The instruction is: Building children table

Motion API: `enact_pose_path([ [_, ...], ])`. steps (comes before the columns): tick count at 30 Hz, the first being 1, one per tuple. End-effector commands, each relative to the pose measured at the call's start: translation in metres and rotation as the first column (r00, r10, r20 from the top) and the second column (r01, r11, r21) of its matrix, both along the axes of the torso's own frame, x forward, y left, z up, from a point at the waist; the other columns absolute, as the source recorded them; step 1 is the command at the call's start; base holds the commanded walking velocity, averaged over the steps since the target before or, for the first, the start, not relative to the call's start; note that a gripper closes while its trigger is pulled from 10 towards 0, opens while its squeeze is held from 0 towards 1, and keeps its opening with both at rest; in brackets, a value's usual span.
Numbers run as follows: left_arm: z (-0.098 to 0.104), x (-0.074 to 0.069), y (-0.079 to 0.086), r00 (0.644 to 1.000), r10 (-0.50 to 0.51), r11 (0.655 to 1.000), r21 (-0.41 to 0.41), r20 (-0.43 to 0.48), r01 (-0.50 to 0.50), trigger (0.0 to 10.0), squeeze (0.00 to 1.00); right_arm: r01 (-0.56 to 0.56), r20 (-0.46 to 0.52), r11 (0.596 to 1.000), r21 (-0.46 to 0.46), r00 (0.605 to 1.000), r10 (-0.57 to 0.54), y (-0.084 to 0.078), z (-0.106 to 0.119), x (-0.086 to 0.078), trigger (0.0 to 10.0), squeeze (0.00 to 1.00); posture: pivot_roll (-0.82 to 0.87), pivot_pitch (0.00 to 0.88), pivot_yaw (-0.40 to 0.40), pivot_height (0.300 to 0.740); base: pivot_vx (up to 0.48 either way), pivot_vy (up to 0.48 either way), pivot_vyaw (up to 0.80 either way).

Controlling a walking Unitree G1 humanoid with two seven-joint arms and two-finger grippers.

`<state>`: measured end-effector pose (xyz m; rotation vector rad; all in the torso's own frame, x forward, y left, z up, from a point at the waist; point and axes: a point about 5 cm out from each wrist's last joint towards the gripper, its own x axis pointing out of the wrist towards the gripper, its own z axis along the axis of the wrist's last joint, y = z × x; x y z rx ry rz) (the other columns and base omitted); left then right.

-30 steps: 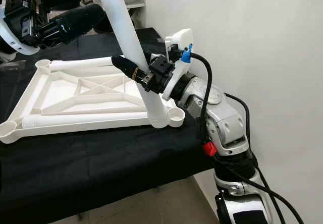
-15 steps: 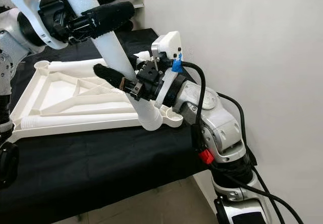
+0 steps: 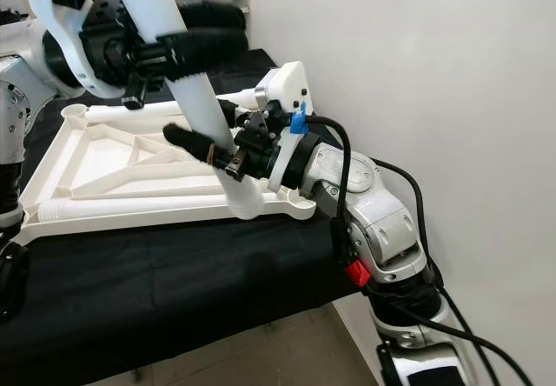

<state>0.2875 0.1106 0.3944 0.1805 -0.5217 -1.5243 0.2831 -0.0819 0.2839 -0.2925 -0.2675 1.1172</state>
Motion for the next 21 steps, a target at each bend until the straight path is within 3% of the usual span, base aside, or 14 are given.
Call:
enact_pose_path([
  [1,0.003,-0.004,-0.002,1.0,-0.017,0.999,0.04,0.022,0.016,0.0,0.0,-0.002,-0.027,0.999,-0.042,1.0,0.0,0.002,-0.008,0.001,10.0,1.0,-0.06,0.047,0.009,0.74,0.0,0.0,0.0],
  [9,0.005,-0.011,-0.01,0.998,-0.056,0.998,0.029,0.035,0.055,0.0,0.0,0.114,-0.05,0.993,0.008,0.992,-0.113,0.012,-0.011,0.016,10.0,1.0,-0.05,0.047,0.01,0.74,0.0,0.0,0.0],
  [17,0.008,-0.016,-0.016,0.996,-0.072,0.997,0.026,0.049,0.071,0.0,0.0,0.141,-0.112,0.99,0.032,0.984,-0.136,0.026,-0.027,0.018,10.0,0.96,-0.05,0.047,0.011,0.74,0.0,0.0,0.0],
  [18,0.009,-0.016,-0.016,0.996,-0.074,0.997,0.024,0.052,0.073,0.0,0.0,0.14,-0.126,0.99,0.028,0.983,-0.136,0.028,-0.033,0.017,10.0,0.0,-0.05,0.048,0.011,0.74,0.0,0.0,0.0],
  [21,0.01,-0.017,-0.016,0.996,-0.076,0.997,0.022,0.055,0.075,0.0,0.0,0.137,-0.138,0.99,0.028,0.982,-0.132,0.029,-0.036,0.017,10.0,0.0,-0.05,0.046,0.011,0.74,0.0,0.0,0.0],
])
